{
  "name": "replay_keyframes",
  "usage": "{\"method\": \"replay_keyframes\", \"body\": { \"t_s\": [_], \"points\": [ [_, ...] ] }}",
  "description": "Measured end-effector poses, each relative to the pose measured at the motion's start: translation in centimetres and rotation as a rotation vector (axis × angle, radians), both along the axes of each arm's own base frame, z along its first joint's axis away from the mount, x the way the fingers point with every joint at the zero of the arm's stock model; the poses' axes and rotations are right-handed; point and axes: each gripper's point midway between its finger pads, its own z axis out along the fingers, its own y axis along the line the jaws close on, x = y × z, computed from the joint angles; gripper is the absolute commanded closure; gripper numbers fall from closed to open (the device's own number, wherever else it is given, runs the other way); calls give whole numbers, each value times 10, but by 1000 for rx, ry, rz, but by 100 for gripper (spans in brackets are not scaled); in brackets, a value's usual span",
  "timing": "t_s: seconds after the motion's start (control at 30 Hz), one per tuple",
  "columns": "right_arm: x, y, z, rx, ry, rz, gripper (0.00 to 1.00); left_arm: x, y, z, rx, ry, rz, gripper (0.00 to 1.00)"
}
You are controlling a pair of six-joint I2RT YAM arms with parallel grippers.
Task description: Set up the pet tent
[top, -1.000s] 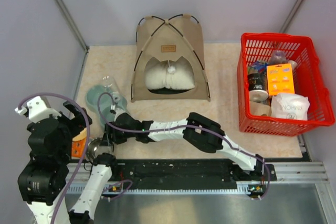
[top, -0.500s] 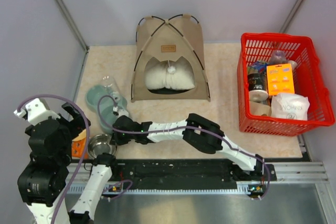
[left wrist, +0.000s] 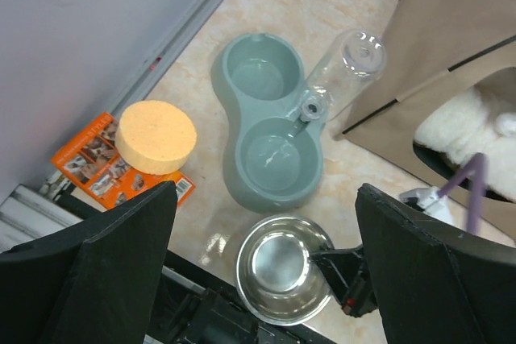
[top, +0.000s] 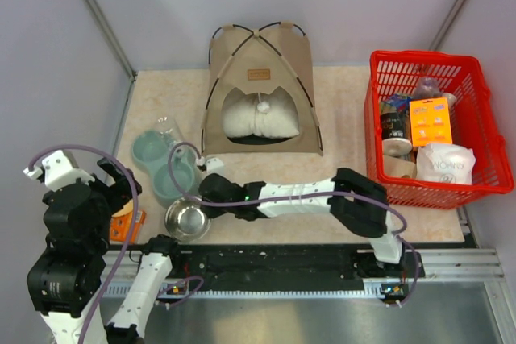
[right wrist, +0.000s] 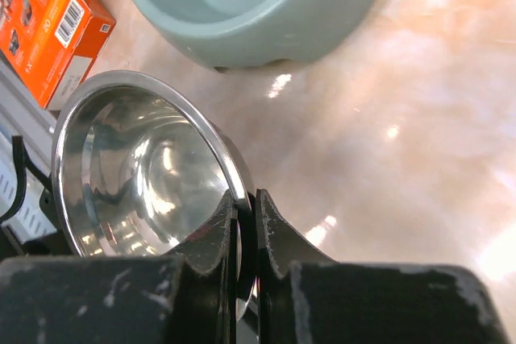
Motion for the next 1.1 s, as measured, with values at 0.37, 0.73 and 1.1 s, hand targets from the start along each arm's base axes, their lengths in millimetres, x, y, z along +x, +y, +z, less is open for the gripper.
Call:
{"method": "replay_keyframes", "body": {
  "t_s": [0.37,0.73,1.1],
  "points": [
    [43,-82,113,91,-150,-170,100,28,-73,-44,-187,110,-353,21],
    [57,-84,151,154,-186,-110,100,36,-120,-97,-340,273,-568,36],
    [39,-73,154,191,-146,3,100,44,-107,-119,-325,318,-482,79]
  ]
}}
